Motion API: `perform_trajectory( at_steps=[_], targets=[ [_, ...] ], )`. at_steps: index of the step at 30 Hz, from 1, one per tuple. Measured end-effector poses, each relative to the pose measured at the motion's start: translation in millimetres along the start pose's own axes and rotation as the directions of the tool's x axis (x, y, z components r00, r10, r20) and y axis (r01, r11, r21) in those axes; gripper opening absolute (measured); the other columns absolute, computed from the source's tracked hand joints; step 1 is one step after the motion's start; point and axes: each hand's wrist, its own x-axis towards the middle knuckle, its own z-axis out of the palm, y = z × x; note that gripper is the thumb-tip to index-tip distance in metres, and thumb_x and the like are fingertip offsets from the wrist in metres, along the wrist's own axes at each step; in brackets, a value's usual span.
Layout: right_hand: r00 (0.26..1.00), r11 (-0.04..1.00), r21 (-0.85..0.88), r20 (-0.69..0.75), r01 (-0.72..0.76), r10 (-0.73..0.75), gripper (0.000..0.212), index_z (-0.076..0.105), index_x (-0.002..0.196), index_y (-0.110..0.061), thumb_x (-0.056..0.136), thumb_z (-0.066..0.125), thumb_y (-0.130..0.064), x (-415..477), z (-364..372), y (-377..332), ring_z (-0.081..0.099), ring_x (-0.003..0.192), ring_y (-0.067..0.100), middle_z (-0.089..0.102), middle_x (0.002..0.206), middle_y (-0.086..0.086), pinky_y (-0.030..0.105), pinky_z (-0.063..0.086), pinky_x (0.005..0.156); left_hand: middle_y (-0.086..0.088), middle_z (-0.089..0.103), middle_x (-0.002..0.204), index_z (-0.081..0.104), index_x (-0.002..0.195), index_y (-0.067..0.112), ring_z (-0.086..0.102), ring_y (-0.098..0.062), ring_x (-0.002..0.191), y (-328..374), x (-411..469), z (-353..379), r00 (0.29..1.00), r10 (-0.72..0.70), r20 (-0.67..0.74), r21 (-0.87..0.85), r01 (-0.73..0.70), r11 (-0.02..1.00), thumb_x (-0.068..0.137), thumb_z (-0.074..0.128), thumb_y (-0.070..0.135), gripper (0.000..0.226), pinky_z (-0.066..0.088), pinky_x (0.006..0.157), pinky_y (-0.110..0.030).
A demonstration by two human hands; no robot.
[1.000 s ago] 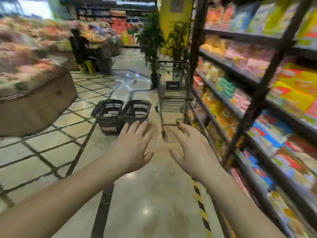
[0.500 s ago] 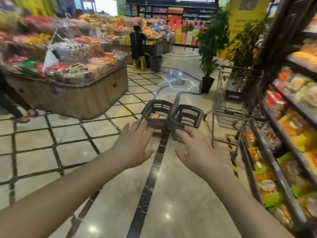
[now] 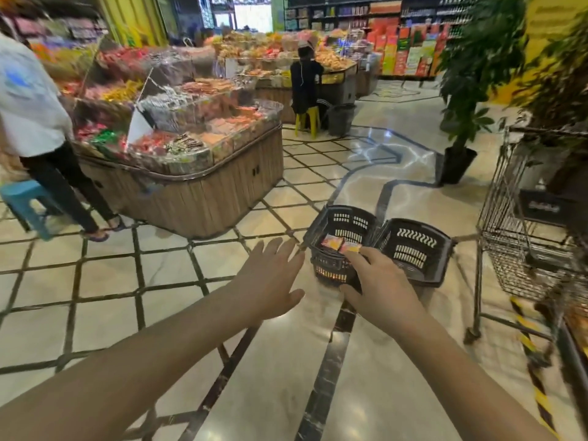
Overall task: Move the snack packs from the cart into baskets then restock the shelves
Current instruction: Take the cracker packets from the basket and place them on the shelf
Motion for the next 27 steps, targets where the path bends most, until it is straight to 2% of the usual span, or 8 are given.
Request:
perform_trajectory(
  at_steps=[8,14,20,27],
  targets=[
    [0.994,0.996,-0.025,0.068,-0.081,0.082,0.067,0.033,0.155,-0.028,0.096,0.058,-0.047,136,24,54,0.041,0.137,0.022,0.038,0.154,0.001,0.040,0.039,0.114,-0.007,0.010,0.172,0.020,0.163,0.022,0.008,-0.032,0.158,-36,158,3,0.997,0.044,0.067,-0.016,-0.043,0.999,0.102,0.047,0.055,0.075,0.013,0.128,-0.052],
    [0.983,0.986,-0.035,0.081,-0.160,0.163,0.058,0.042,0.148,-0.026,0.094,0.060,-0.041,250,70,93,0.049,0.127,0.022,0.047,0.142,0.001,0.039,0.047,0.105,-0.008,0.017,0.170,0.025,0.160,0.024,0.012,-0.032,0.157,-81,296,27,0.986,0.150,0.076,0.009,-0.151,0.988,0.100,0.050,0.056,0.073,0.013,0.127,-0.051],
    [0.956,0.969,-0.056,0.156,-0.242,0.248,0.058,0.039,0.149,-0.027,0.096,0.057,-0.039,385,117,124,0.048,0.127,0.023,0.047,0.142,0.001,0.041,0.044,0.106,-0.012,0.019,0.168,0.023,0.161,0.019,0.014,-0.033,0.155,-136,437,55,0.938,0.302,0.171,0.013,-0.308,0.951,0.101,0.049,0.053,0.073,0.018,0.127,-0.049],
    [0.888,0.935,-0.080,0.295,-0.346,0.354,0.060,0.040,0.149,-0.027,0.095,0.059,-0.042,484,155,171,0.047,0.130,0.024,0.045,0.144,0.002,0.040,0.042,0.108,-0.016,0.022,0.167,0.027,0.160,0.017,0.022,-0.035,0.153,-177,578,83,0.880,0.404,0.251,0.065,-0.432,0.900,0.099,0.052,0.055,0.076,0.022,0.125,-0.049]
  ],
)
